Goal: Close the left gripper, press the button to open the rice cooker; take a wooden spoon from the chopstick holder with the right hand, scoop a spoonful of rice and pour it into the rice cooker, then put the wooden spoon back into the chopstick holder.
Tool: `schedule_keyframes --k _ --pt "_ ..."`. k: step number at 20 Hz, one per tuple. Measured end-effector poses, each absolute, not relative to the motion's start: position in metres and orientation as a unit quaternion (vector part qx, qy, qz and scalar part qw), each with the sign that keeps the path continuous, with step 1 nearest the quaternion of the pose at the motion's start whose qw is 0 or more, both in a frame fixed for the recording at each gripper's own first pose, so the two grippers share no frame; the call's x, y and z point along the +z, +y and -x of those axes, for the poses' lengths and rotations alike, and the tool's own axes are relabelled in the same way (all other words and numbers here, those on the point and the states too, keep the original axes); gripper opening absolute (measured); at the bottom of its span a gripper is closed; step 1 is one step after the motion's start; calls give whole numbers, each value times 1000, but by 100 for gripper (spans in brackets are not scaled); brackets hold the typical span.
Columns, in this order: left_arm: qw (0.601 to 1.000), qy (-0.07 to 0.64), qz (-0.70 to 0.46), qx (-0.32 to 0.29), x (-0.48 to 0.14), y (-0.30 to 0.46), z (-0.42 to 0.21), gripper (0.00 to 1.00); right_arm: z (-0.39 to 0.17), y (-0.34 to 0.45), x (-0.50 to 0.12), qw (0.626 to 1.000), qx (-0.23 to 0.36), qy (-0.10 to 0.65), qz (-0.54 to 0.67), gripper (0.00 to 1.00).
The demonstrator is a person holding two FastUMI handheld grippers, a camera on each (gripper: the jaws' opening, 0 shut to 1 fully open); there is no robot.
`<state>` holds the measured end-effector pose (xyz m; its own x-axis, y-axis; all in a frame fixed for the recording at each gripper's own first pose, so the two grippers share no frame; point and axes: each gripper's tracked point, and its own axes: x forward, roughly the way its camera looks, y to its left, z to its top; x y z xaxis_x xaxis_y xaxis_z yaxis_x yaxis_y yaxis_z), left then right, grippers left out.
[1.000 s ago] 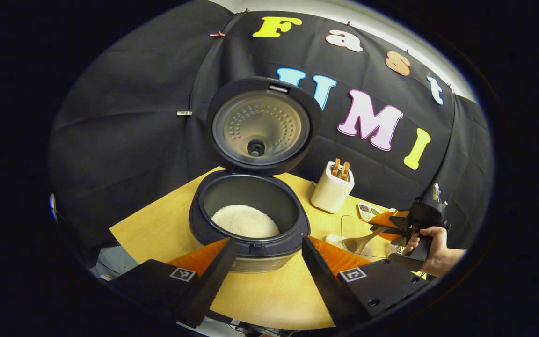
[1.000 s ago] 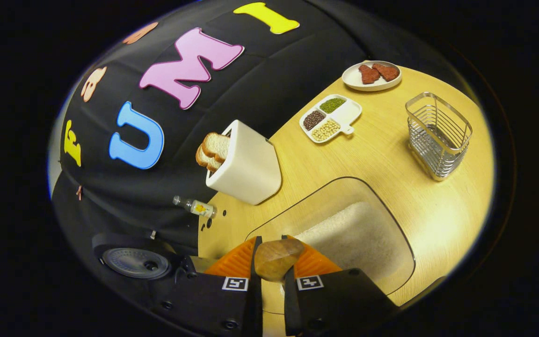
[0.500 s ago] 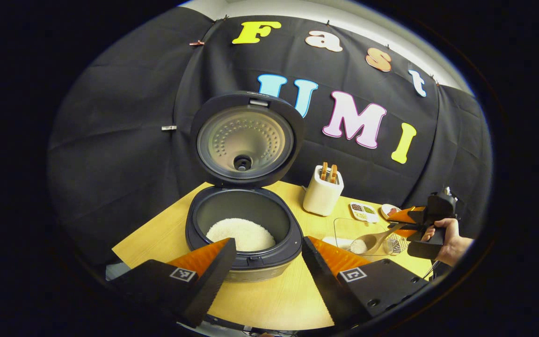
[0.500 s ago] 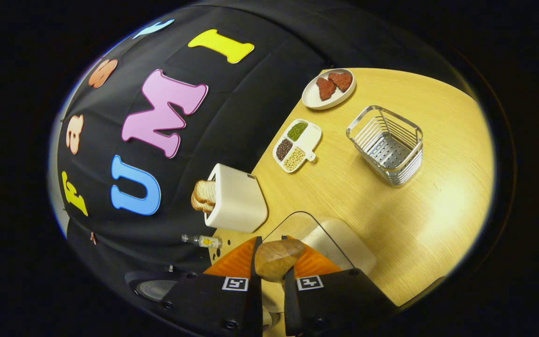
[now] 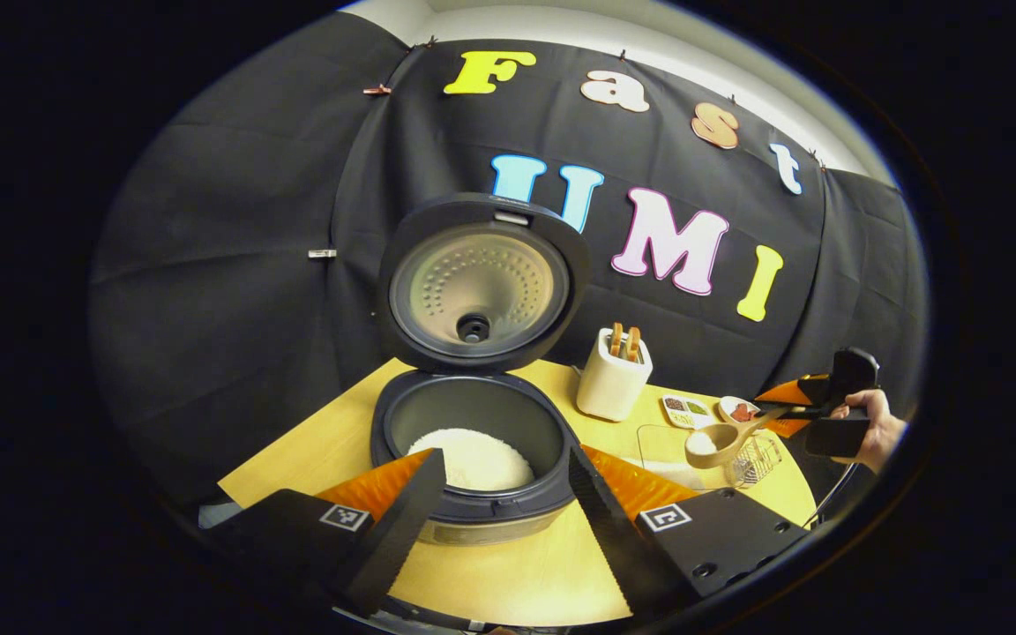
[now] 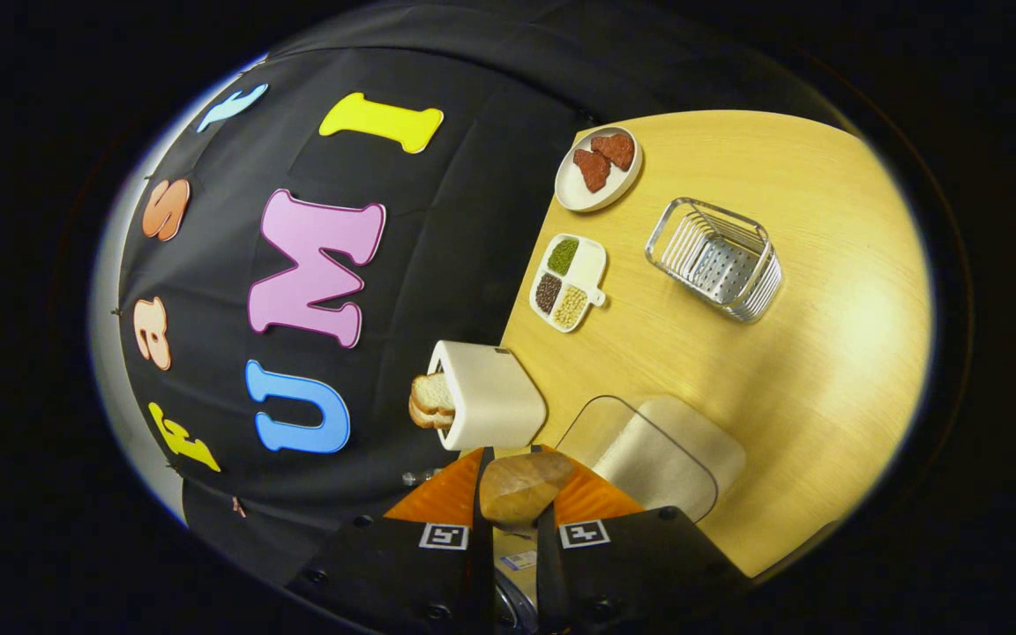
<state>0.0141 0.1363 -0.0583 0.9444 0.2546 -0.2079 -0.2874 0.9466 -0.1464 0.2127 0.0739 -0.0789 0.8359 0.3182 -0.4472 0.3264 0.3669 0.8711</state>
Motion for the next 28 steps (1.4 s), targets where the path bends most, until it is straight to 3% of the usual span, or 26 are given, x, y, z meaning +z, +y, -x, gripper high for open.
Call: schedule_keyframes --k 7,15,24,28 --pt "977 70 110 169 -58 172 -3 95 -203 177 -27 766 87 313 -555 23" --pt "971 74 117 193 -74 202 21 95 -182 304 -23 777 179 349 -492 23" --pt "968 82 123 202 -78 216 33 95 -161 399 -17 864 294 269 -309 22" --pt "970 82 111 200 -74 219 35 95 -152 420 -28 882 326 240 -242 22"
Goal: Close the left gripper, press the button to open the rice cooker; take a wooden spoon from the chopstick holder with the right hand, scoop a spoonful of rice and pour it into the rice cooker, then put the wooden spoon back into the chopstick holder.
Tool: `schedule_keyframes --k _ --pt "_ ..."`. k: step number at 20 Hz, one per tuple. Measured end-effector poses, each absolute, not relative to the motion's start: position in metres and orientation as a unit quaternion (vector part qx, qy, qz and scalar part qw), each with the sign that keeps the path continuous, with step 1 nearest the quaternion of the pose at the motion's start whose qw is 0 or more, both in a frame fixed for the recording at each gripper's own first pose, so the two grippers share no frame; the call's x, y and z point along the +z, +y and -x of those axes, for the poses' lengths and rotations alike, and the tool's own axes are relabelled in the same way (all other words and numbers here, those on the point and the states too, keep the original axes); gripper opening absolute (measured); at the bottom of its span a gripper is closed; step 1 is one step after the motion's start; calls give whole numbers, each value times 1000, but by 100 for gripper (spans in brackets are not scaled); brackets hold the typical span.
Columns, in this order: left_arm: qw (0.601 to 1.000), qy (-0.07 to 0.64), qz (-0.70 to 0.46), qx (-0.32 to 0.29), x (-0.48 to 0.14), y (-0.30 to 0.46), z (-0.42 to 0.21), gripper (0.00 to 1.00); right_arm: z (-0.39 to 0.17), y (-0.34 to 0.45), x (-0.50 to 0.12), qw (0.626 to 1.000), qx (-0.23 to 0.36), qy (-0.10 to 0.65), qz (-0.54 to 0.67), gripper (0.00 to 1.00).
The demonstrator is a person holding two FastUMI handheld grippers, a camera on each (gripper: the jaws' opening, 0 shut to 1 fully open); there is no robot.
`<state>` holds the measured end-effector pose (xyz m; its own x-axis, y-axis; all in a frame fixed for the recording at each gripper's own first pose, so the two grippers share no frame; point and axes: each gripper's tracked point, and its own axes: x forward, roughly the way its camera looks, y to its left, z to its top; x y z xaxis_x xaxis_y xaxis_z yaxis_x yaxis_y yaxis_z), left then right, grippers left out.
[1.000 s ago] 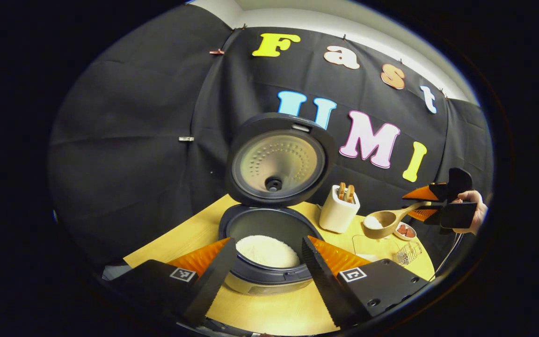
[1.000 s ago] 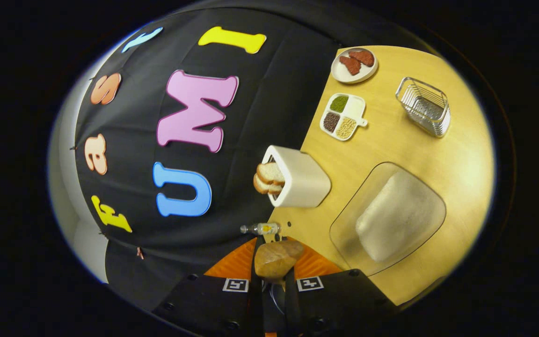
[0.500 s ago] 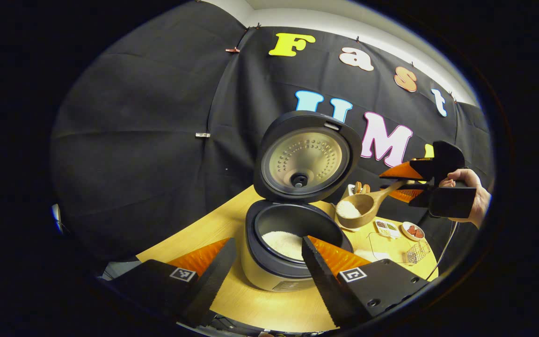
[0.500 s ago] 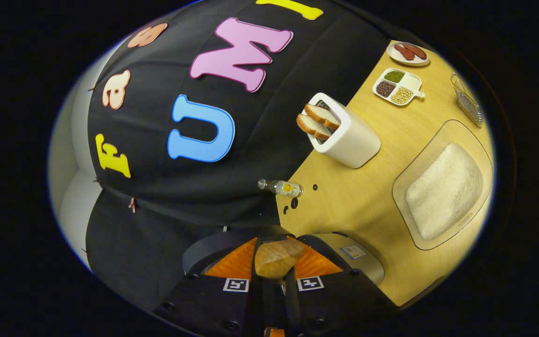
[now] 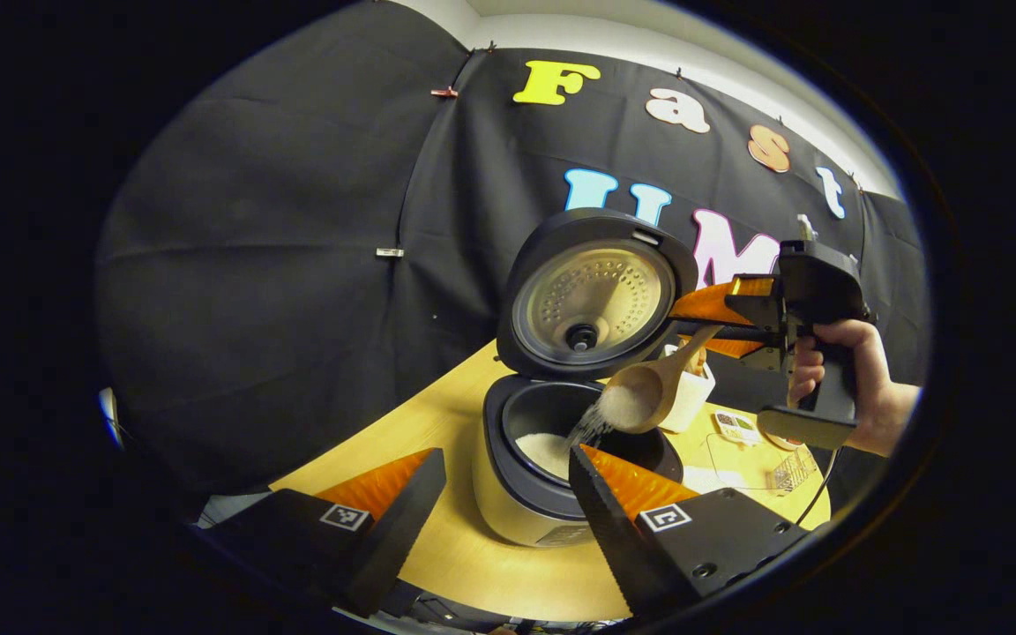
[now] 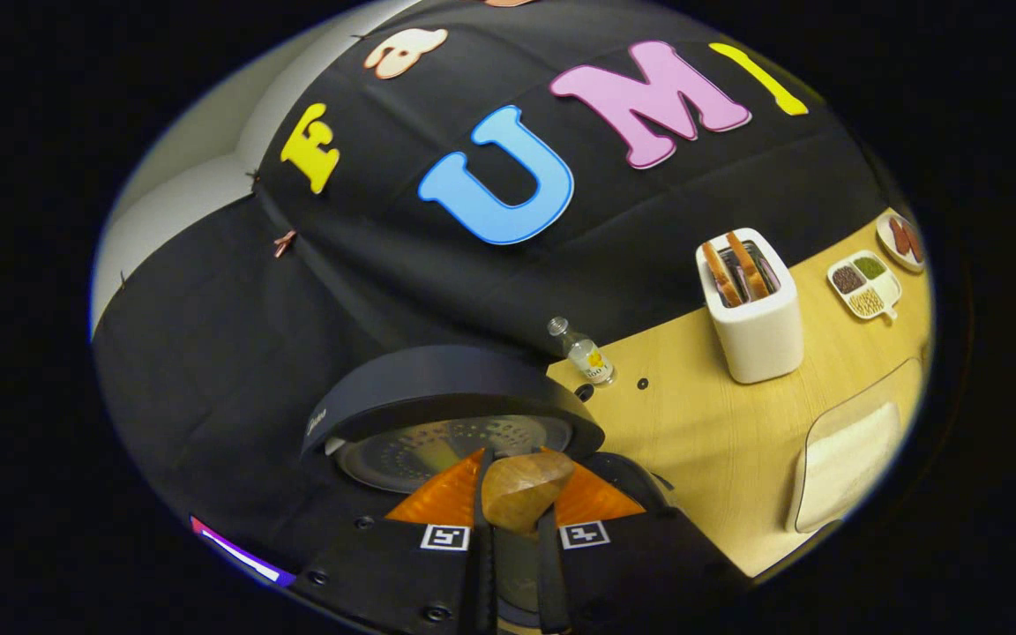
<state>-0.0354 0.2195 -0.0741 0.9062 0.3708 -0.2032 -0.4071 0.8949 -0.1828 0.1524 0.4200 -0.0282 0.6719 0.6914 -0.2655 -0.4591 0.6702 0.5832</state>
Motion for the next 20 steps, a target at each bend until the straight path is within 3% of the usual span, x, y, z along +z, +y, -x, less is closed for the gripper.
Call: schedule_keyframes --k 7,11,12,13,20 --pt "971 90 124 186 -82 213 35 95 -138 438 -48 907 361 190 -103 22" --pt "968 94 139 187 -84 213 37 96 -124 451 -55 901 398 168 -51 22" --pt "967 93 139 190 -83 214 38 96 -121 454 -57 899 406 160 -38 17" --pt "967 93 138 192 -82 216 40 96 -118 456 -58 897 415 152 -25 22" --pt "964 94 146 200 -86 220 44 92 -85 475 -68 869 478 115 51 22"
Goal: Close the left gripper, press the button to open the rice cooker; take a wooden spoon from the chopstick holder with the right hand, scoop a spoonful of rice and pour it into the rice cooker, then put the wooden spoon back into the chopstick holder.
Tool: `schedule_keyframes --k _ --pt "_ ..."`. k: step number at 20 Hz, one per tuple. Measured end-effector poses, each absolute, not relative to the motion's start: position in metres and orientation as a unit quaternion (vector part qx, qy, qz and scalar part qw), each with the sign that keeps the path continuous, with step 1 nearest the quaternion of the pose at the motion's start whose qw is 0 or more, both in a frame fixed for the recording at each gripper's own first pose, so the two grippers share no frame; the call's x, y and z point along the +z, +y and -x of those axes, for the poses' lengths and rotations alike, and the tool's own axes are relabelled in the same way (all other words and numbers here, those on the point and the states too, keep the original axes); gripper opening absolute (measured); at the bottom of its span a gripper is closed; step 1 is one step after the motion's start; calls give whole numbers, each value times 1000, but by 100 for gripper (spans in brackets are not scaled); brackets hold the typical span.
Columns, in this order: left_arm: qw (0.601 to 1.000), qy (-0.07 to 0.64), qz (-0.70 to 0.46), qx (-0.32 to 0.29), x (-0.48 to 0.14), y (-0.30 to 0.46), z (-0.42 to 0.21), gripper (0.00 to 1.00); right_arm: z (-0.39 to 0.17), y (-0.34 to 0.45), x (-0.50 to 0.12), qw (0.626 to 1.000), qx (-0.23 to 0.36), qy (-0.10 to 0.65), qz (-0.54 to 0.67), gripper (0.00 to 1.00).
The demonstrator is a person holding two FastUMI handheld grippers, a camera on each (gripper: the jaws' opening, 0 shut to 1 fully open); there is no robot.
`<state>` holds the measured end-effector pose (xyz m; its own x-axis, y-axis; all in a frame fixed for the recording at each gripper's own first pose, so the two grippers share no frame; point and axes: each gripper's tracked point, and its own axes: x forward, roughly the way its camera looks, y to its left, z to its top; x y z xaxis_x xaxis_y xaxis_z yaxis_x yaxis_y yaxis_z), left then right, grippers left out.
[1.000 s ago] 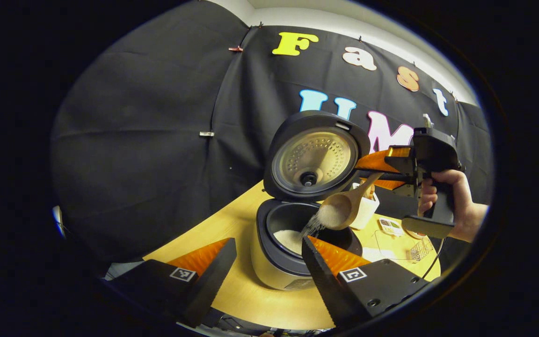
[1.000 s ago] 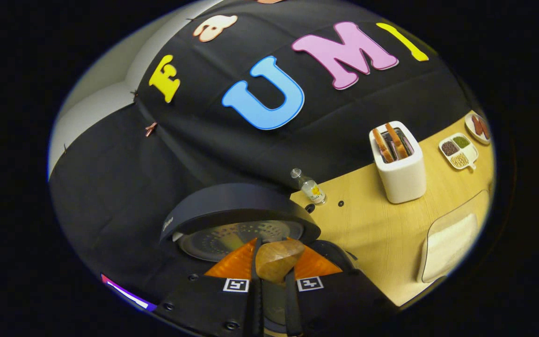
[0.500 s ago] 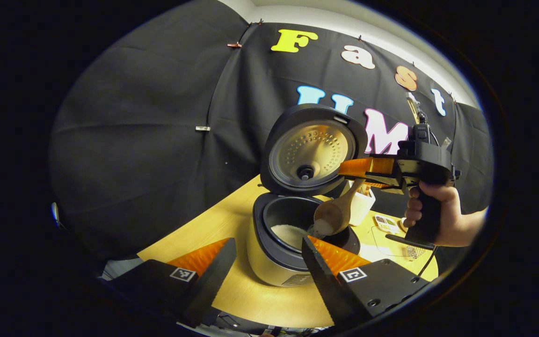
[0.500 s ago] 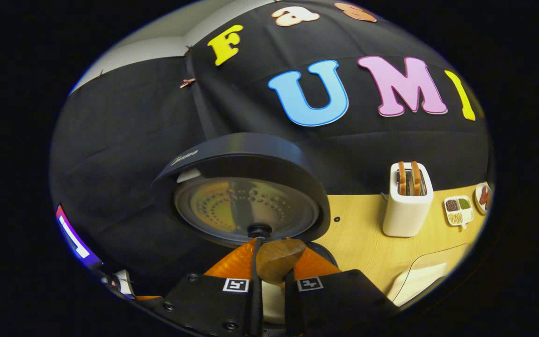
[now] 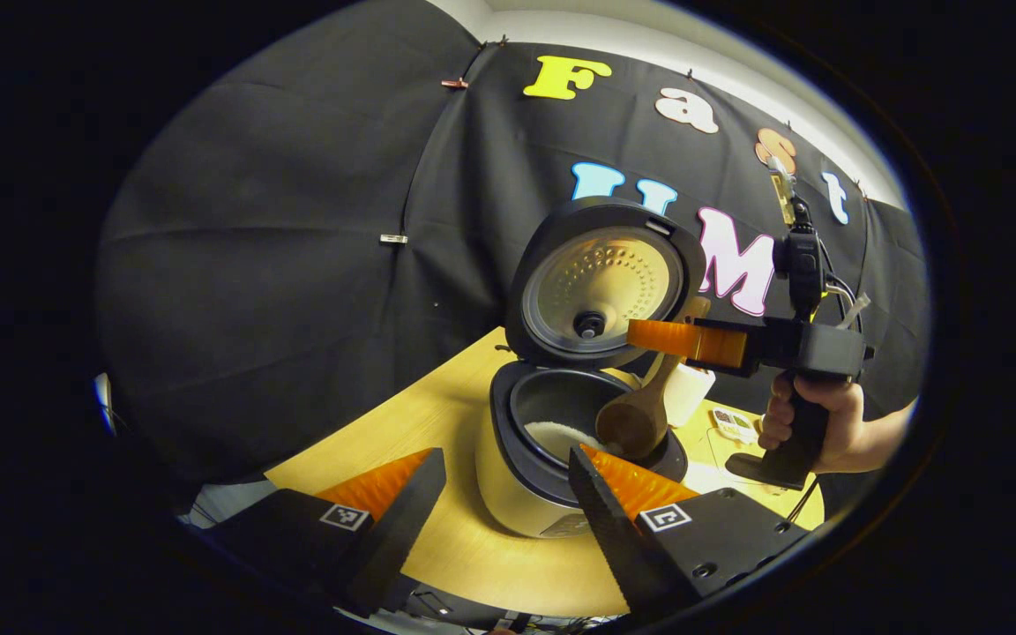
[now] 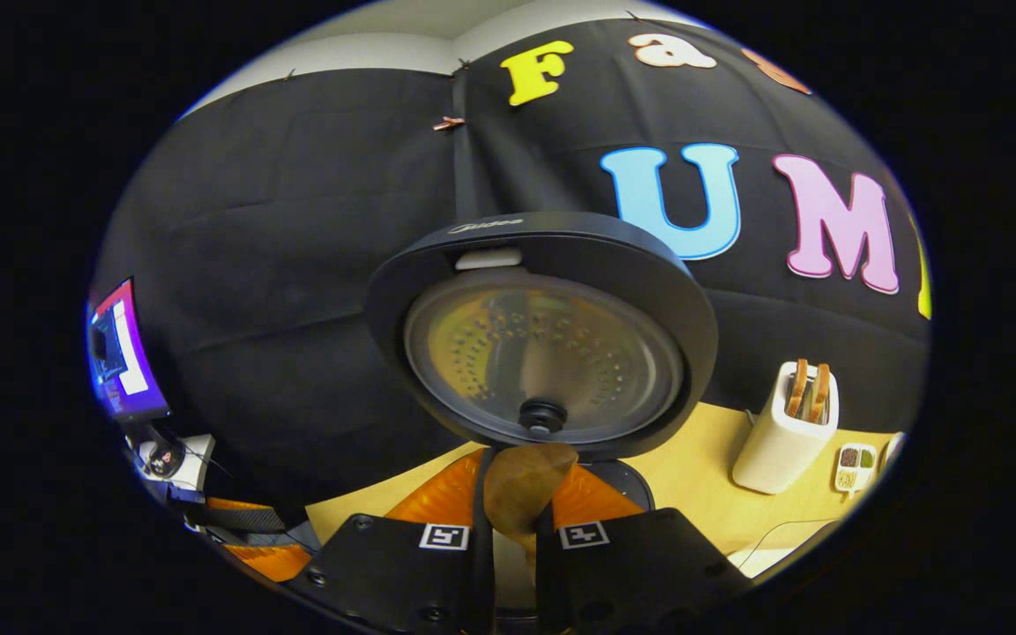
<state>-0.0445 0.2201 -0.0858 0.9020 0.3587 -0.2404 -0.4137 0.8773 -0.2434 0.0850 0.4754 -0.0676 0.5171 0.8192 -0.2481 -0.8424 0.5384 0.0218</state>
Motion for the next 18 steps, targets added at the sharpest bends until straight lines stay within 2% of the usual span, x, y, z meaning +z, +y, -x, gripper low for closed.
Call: schedule_keyframes --k 1,5,7,13,14,15,16,17,18 --pt "963 95 149 202 -87 220 45 95 -77 477 -70 860 494 106 72 22" --pt "962 96 149 207 -89 219 44 95 -46 485 -86 821 547 77 145 22" --pt "963 97 143 208 -88 217 42 95 -46 486 -91 820 548 82 144 23" --pt "967 96 126 201 -81 205 38 95 -81 460 -48 865 484 133 5 22" --pt "967 95 126 200 -79 202 35 92 -87 451 -38 870 472 142 -25 22" --pt "968 95 125 197 -77 197 32 95 -95 441 -28 874 460 147 -52 18" --pt "969 96 122 194 -75 193 28 96 -104 428 -16 879 447 147 -78 22" --pt "970 96 119 191 -72 188 23 95 -111 414 -7 884 433 147 -100 17" --pt "971 96 116 188 -68 183 18 95 -119 399 2 888 420 147 -119 17"
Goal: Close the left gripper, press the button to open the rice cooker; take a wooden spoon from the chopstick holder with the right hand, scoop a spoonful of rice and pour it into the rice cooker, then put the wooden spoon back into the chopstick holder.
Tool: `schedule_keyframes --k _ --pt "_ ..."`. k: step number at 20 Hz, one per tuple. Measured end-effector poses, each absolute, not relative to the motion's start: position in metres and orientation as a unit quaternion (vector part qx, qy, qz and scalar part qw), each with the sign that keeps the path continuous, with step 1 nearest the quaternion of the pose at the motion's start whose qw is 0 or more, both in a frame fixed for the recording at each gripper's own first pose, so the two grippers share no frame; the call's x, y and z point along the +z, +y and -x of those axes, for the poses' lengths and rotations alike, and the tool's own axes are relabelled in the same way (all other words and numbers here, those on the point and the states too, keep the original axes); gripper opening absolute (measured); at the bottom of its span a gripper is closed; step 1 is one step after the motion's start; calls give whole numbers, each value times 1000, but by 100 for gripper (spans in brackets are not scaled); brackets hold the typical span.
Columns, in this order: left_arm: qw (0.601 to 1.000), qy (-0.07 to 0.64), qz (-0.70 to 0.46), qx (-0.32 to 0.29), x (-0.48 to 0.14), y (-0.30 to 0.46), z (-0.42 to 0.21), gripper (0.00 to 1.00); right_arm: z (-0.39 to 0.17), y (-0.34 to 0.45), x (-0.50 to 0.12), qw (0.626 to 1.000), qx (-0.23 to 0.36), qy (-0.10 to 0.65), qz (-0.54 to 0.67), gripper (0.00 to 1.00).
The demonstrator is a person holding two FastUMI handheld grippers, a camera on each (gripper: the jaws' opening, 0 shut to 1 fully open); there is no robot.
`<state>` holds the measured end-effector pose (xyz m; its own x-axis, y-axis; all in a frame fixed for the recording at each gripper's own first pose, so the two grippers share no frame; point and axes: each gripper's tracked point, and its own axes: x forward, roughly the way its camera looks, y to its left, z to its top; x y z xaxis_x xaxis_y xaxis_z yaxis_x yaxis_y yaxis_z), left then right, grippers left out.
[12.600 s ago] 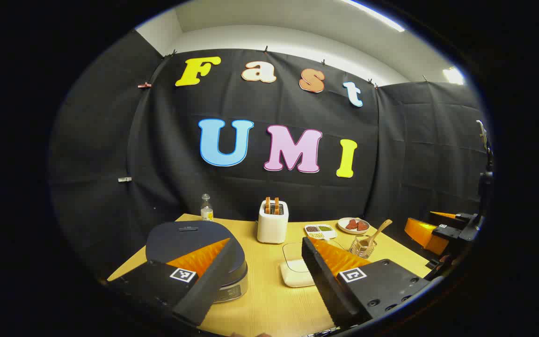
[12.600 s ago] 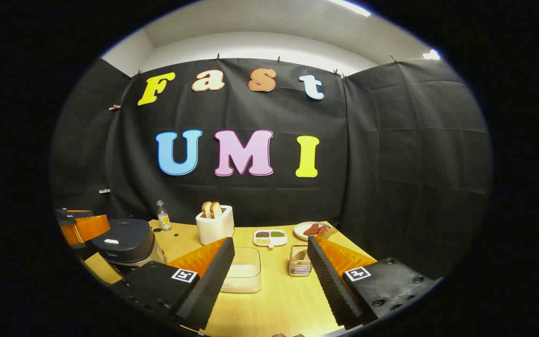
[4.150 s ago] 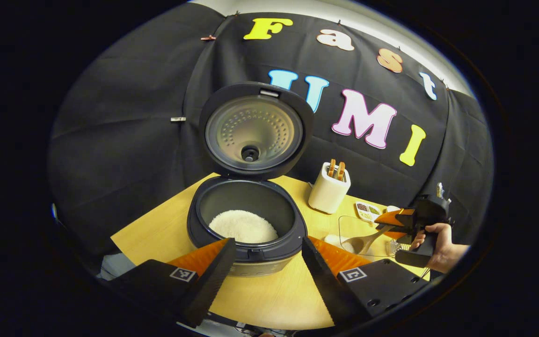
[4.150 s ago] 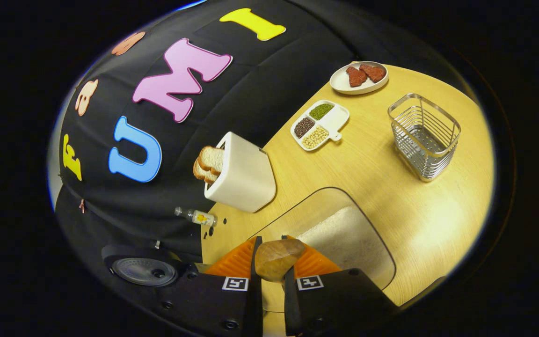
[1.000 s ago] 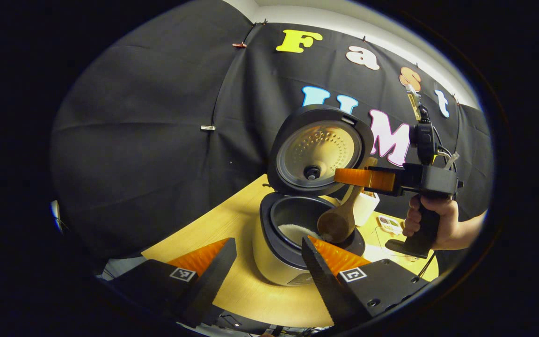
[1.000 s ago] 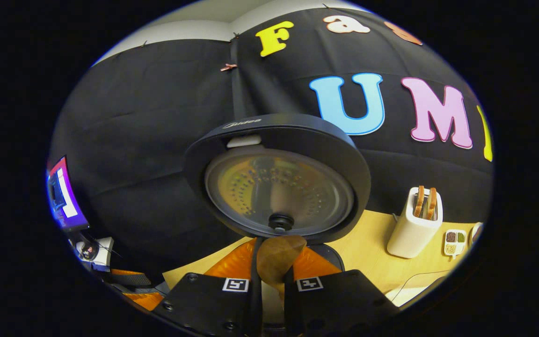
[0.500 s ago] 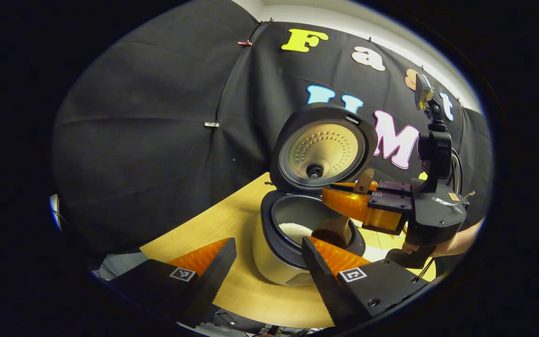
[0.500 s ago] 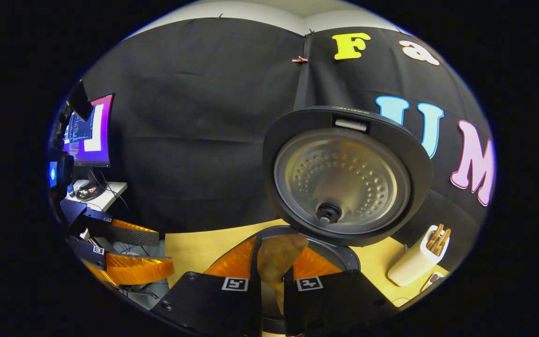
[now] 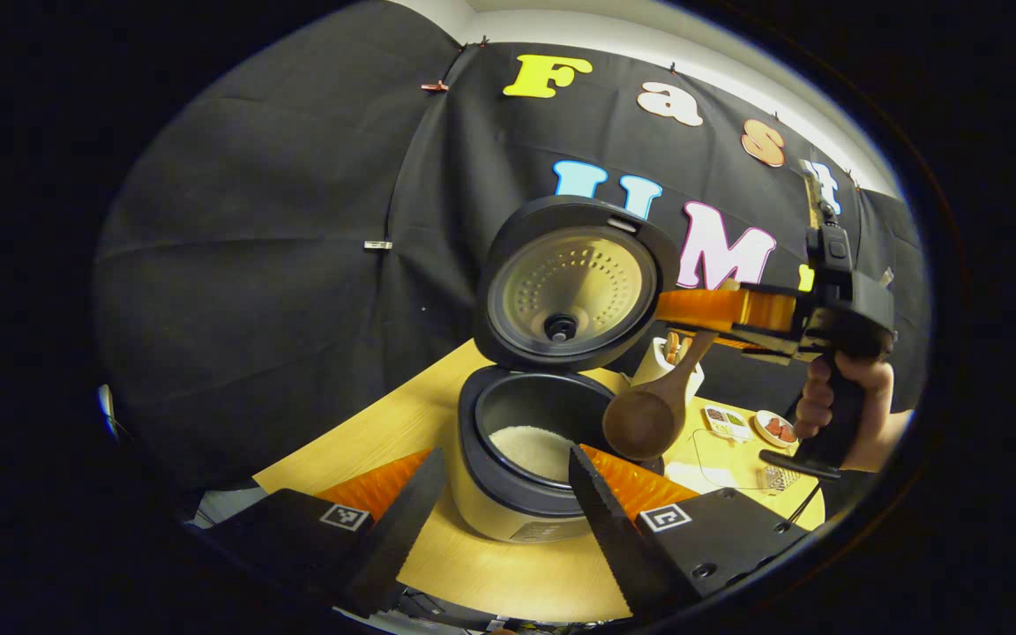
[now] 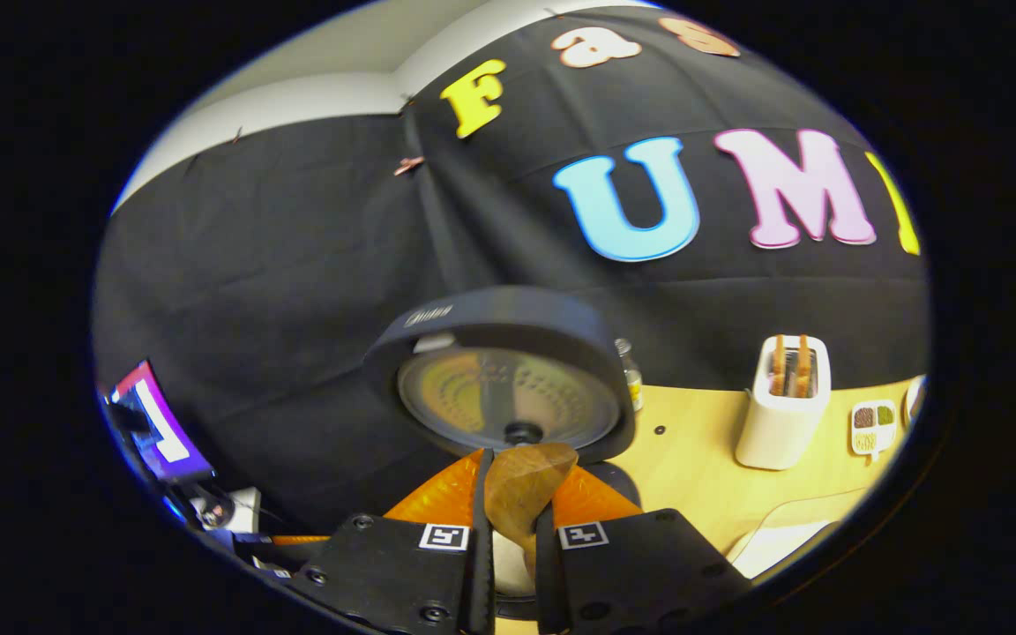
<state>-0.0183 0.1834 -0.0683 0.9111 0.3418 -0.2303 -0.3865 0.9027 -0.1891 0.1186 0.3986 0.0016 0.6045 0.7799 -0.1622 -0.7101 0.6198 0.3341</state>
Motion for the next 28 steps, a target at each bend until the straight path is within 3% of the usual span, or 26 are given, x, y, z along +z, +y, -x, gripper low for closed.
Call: schedule_keyframes --k 1,2,3,14,21,28 --pt "972 95 113 185 -64 178 12 95 -126 383 7 892 406 149 -136 22" --pt "973 93 110 183 -59 173 8 92 -136 365 11 895 391 151 -151 17" --pt "973 90 108 181 -56 168 3 95 -146 343 15 900 375 151 -164 22" --pt "980 82 83 163 -28 81 -51 95 -252 65 7 950 145 127 -245 22" --pt "979 93 54 171 -16 43 -66 95 -296 -80 -35 942 14 130 -308 22" --pt "975 103 33 196 -13 18 -70 95 -315 -144 -87 934 -43 153 -320 22"
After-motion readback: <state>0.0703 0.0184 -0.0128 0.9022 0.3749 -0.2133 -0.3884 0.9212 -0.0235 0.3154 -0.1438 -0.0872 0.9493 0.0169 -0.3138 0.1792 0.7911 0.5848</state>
